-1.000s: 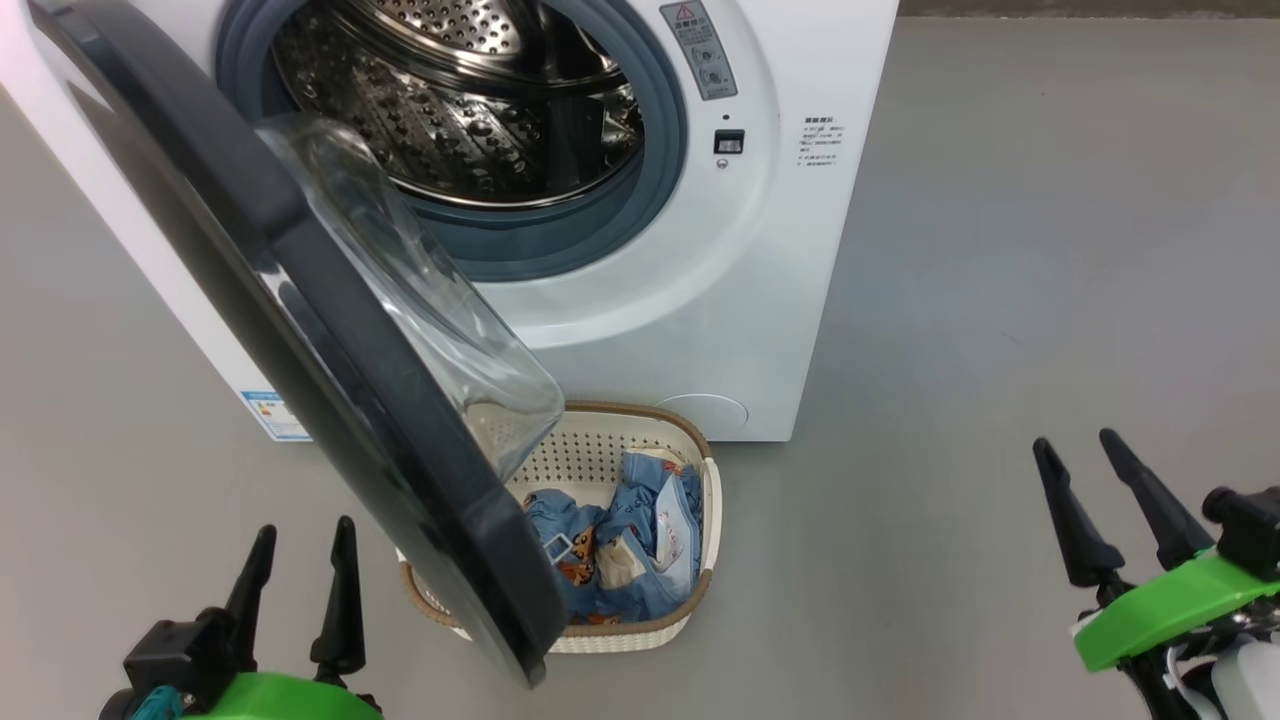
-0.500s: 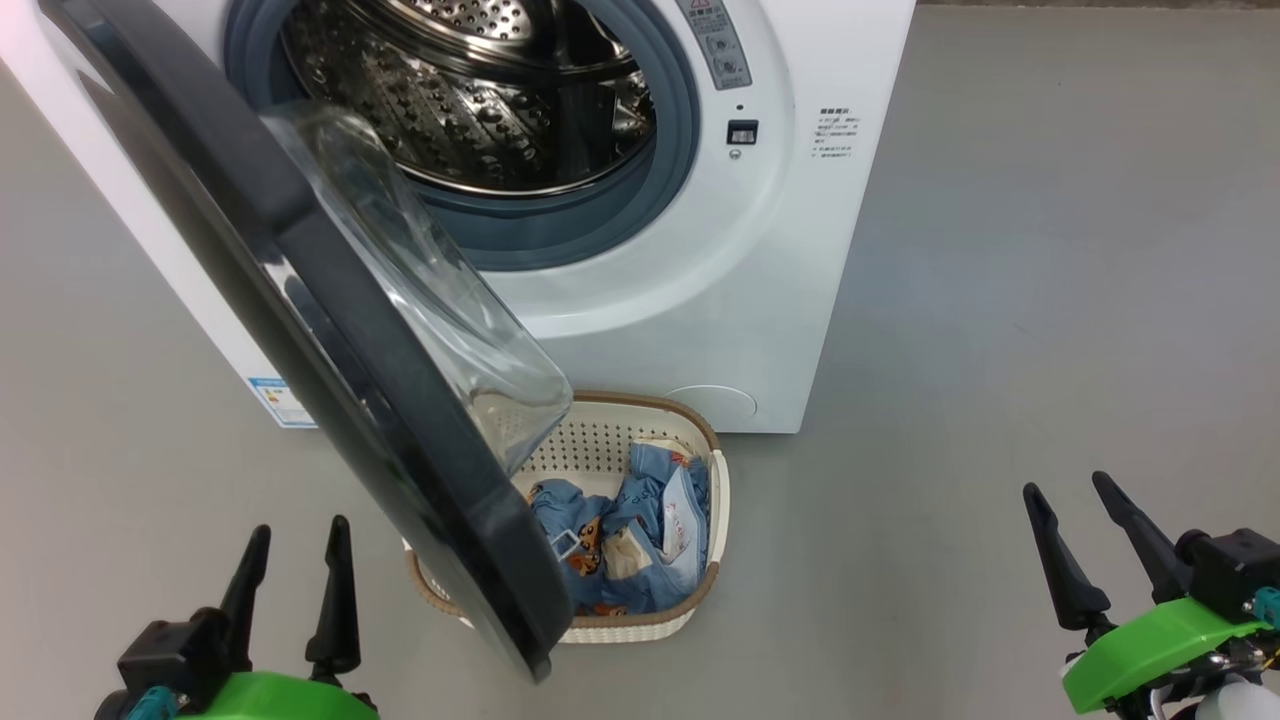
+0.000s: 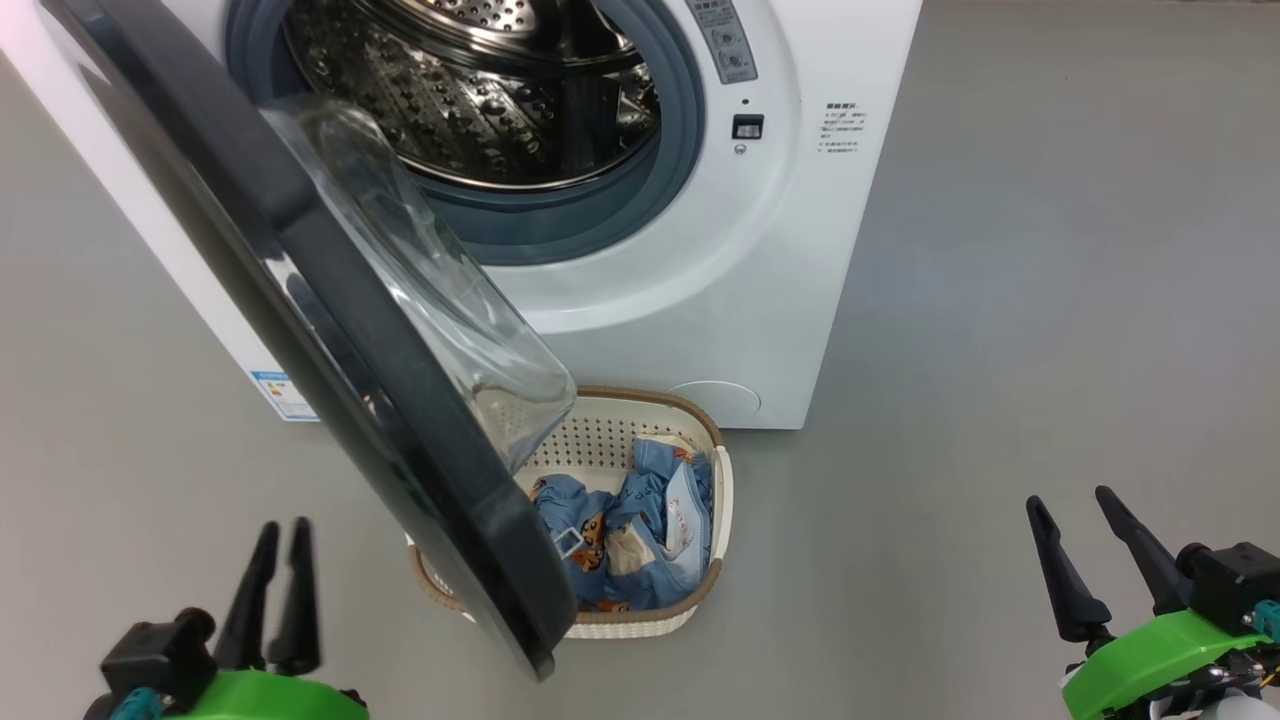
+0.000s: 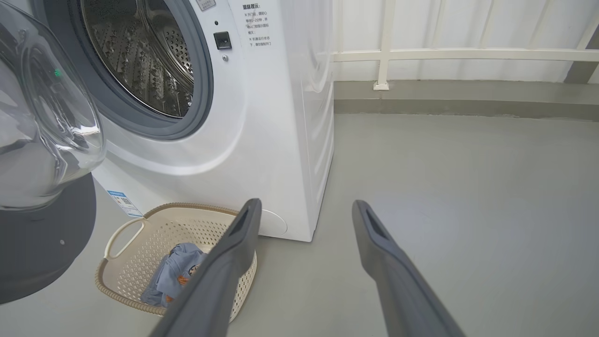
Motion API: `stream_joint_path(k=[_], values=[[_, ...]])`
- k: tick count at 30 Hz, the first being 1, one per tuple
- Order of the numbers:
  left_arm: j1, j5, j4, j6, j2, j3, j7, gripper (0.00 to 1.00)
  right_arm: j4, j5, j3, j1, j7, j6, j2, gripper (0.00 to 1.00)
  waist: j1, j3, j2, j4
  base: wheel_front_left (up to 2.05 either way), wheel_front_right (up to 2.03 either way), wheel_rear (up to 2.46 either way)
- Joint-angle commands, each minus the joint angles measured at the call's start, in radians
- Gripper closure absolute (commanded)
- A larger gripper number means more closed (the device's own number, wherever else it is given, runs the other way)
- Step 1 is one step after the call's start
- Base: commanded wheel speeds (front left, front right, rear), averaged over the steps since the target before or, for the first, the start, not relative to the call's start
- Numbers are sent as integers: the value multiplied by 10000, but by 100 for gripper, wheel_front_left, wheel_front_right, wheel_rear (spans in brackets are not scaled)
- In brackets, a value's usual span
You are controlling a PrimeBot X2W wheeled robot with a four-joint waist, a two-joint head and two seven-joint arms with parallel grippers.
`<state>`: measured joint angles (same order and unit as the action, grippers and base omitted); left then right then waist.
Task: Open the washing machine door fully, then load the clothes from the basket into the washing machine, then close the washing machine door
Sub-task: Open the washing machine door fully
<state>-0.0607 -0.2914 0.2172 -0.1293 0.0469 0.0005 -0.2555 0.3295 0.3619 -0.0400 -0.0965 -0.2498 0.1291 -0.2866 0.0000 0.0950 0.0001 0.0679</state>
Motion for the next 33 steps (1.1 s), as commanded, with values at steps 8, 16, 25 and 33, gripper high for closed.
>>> stream_joint_path(k=[8, 16, 25, 33], values=[[-386, -395, -652, -14, 84, 742, -63, 100, -345, -231, 39, 127, -120, 16, -56, 0, 0, 28, -1, 206, 0, 0, 0], [-447, -528, -1984, -14, 75, 1016, -63, 100, -452, -289, 225, 163, -120, 16, -33, 0, 0, 84, -1, 414, 0, 0, 0], [-275, -616, -4893, -12, 46, 863, -63, 100, -518, -357, 403, 339, -120, 16, 48, 0, 0, -95, -1, 625, 0, 0, 0], [106, -97, -7272, 80, 39, -846, 518, 100, -512, -337, 501, 583, -120, 16, 101, 0, 0, -484, -1, 742, 0, 0, 0]])
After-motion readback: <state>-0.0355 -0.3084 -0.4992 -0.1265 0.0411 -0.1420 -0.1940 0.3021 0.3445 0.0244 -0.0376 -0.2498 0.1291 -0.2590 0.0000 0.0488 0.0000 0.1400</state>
